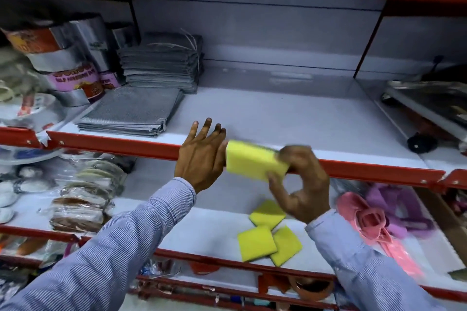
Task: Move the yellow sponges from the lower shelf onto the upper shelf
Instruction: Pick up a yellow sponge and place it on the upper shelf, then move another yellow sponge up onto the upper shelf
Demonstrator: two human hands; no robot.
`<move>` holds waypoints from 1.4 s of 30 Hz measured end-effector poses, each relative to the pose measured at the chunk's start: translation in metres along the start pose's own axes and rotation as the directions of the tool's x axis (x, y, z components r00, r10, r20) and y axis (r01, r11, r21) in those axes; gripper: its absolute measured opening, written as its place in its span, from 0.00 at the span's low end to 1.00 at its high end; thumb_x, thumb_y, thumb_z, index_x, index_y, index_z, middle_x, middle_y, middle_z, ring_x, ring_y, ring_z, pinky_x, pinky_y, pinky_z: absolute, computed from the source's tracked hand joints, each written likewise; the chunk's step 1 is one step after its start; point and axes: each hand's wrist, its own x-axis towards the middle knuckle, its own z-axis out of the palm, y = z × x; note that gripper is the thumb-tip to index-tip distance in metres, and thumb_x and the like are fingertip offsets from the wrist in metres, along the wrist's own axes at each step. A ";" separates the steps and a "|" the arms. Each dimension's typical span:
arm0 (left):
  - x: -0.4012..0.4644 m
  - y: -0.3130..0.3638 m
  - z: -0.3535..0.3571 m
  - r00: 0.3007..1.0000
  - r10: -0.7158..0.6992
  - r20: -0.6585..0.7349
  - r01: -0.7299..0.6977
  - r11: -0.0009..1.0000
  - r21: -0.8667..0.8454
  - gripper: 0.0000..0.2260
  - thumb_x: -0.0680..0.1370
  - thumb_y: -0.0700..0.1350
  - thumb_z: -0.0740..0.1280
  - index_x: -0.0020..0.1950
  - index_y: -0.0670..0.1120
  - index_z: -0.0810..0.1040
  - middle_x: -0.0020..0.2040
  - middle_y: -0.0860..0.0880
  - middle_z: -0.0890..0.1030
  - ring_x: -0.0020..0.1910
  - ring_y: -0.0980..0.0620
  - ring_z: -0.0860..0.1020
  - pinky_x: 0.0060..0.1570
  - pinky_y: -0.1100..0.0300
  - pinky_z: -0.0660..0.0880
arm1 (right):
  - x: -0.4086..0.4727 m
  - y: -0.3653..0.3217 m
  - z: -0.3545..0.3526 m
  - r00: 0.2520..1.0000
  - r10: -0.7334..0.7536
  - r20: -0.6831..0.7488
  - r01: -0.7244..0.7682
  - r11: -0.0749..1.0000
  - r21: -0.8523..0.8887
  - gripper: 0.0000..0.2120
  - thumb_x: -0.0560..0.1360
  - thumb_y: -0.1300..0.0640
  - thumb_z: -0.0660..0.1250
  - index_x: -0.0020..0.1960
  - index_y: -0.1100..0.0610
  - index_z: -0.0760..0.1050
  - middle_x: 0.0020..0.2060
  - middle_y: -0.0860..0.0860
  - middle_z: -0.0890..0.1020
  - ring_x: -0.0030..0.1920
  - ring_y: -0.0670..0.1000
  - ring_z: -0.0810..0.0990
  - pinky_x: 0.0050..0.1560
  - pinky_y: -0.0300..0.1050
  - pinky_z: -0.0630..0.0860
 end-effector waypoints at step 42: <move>0.005 -0.001 0.009 0.997 -0.071 0.034 0.069 0.995 0.068 0.28 0.81 0.57 0.47 0.71 0.43 0.73 0.72 0.45 0.76 0.78 0.44 0.66 0.81 0.46 0.54 | -0.093 0.106 0.030 0.344 0.172 0.923 0.227 0.939 -0.260 0.38 0.67 0.39 0.72 0.71 0.52 0.66 0.65 0.55 0.76 0.64 0.58 0.75 0.64 0.53 0.76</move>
